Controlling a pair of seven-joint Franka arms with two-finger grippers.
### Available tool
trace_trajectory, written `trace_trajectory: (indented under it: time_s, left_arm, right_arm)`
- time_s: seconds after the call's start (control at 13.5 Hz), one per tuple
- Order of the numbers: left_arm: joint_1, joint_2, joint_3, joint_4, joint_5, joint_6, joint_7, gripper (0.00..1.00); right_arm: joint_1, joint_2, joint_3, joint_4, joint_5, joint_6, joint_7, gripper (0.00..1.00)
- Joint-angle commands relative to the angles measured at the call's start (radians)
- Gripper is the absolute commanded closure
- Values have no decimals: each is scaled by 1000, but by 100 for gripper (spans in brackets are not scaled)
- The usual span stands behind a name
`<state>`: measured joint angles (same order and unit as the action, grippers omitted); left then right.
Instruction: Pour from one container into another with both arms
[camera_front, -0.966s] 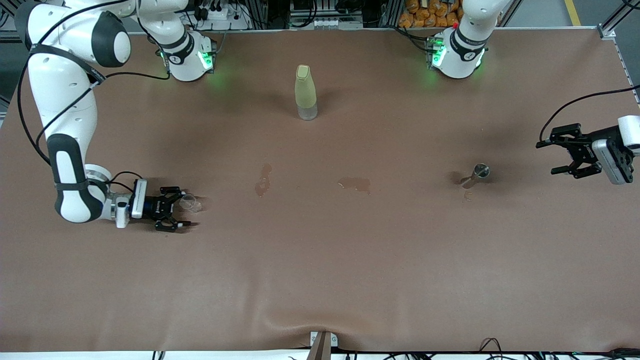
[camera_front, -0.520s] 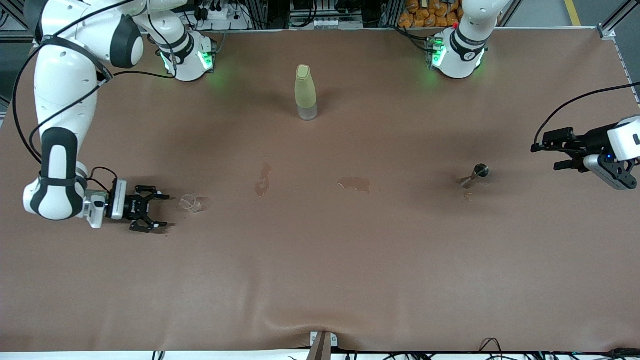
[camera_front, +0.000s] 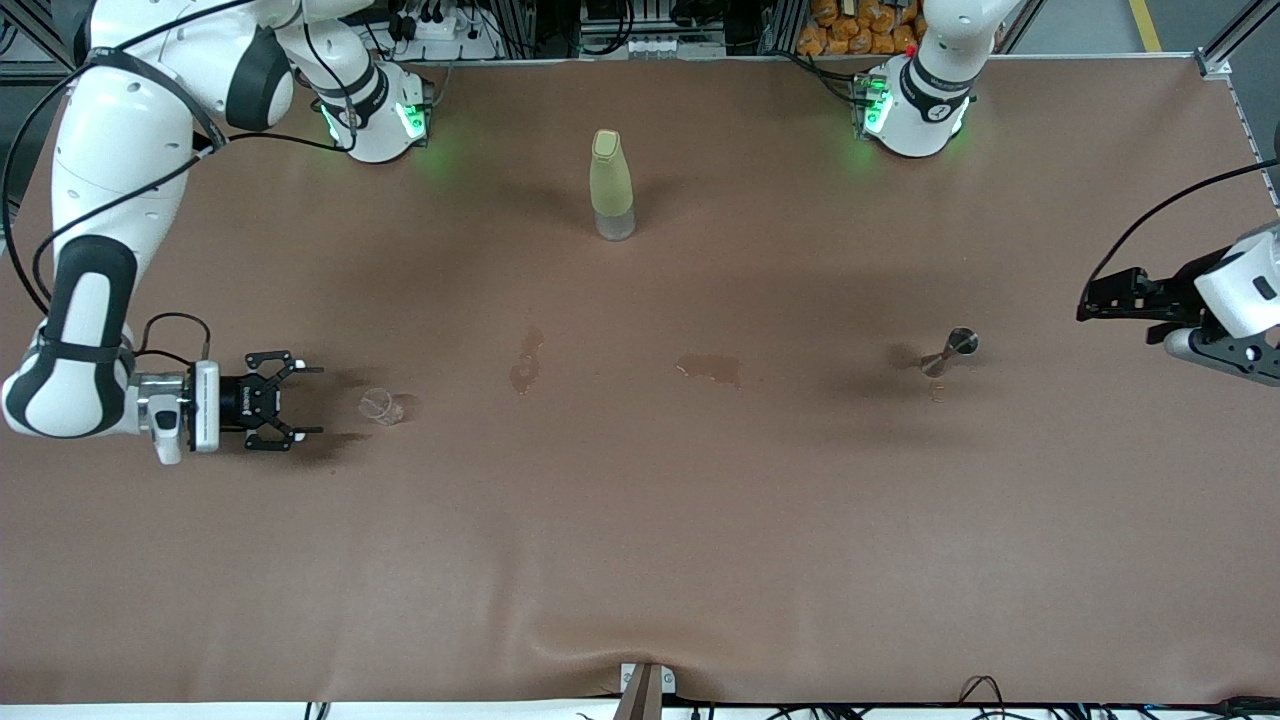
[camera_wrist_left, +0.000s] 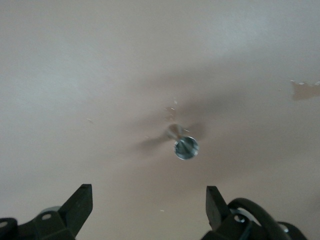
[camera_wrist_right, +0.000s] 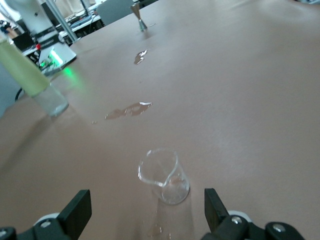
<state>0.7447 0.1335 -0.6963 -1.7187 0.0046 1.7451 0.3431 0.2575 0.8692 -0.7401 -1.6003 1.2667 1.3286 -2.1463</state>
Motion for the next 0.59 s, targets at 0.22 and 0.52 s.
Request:
trace_trajectory:
  time_s: [0.22,0.52]
  left_arm:
    - [-16,11,-14,56,64,-27,-396,0]
    - [-21,5,-17,85,57,-27,-495,0]
  right_arm:
    - [43,-148,0,16,-85,119,311,0]
    - [40,-243,59,-6,-148,207,445,0]
